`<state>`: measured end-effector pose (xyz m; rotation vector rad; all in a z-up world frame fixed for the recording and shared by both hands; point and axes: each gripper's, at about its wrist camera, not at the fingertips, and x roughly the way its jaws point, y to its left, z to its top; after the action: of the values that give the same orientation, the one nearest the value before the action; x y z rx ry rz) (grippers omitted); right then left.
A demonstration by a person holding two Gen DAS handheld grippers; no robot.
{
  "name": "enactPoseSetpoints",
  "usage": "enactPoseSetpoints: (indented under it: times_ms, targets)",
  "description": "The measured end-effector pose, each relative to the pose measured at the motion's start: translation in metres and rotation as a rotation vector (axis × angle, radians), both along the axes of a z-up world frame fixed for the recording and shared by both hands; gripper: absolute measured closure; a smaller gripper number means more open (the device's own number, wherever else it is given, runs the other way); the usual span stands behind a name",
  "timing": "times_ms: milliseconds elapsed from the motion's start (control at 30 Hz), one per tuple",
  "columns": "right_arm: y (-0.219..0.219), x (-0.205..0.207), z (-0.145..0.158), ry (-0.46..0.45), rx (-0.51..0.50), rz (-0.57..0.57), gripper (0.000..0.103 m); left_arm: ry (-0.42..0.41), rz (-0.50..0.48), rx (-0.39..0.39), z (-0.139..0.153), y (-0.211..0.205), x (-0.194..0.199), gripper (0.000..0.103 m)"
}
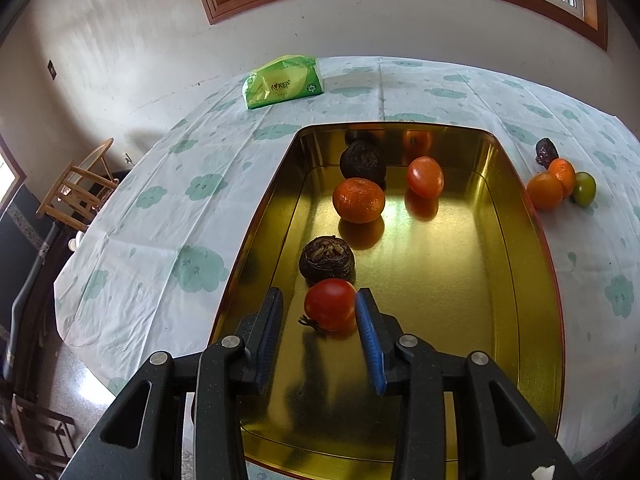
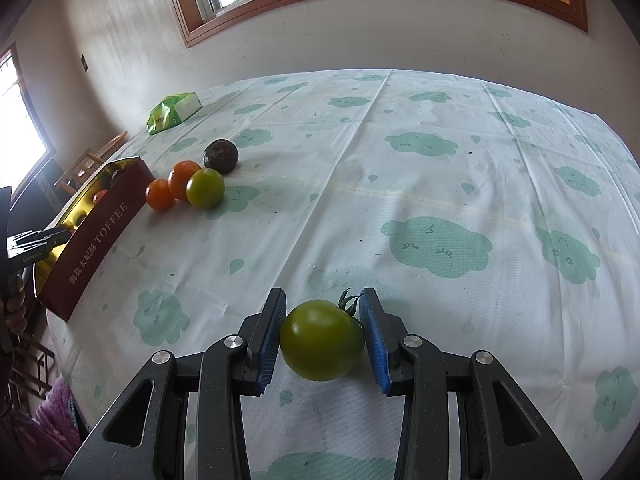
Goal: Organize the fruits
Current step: 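Carry the red tomato into the tin and open the left tool while the right tool holds the green tomato, then lift the open left tool from the tin while the right tool holds the green tomato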
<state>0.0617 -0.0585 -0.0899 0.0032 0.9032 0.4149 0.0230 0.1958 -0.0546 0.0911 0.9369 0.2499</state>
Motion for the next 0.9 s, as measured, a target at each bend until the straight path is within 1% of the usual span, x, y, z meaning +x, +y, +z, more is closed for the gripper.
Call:
enactPoseSetpoints:
  times_ms: [100,233,300,333,400,500,600,767,900]
  targets:
    - [0.001,0.0,0.0,-0.003,-0.006,0.002,0.063,-0.009,0.0,0.007,0.003,-0.003,-0.002,0.061]
    - [0.003,-0.002,0.001,-0.023,-0.054,0.004,0.064,-0.022,-0.016,0.022,0.009,-0.01,-0.006,0.058]
    - [0.004,-0.004,0.002,-0.031,-0.062,0.017,0.064,-0.027,-0.025,0.024,0.012,-0.013,-0.009,0.057]
    - [0.002,-0.005,0.002,-0.028,-0.057,0.016,0.064,-0.028,-0.029,0.024,0.013,-0.015,-0.009,0.056]
    - [-0.004,-0.007,0.002,-0.012,-0.015,0.005,0.065,-0.03,-0.037,0.025,0.015,-0.018,-0.01,0.055]
    - [-0.007,-0.018,0.006,-0.023,-0.009,0.006,0.065,-0.031,-0.048,0.019,0.016,-0.021,-0.012,0.055]
    - [-0.011,-0.027,0.009,-0.024,0.016,0.006,0.065,-0.035,-0.056,0.013,0.019,-0.023,-0.014,0.054]
    - [-0.022,-0.043,0.022,-0.025,0.112,-0.002,0.067,-0.045,-0.069,-0.011,0.024,-0.027,-0.02,0.052]
    - [-0.028,-0.05,0.03,-0.039,0.11,0.002,0.067,-0.055,-0.083,-0.021,0.028,-0.029,-0.024,0.051]
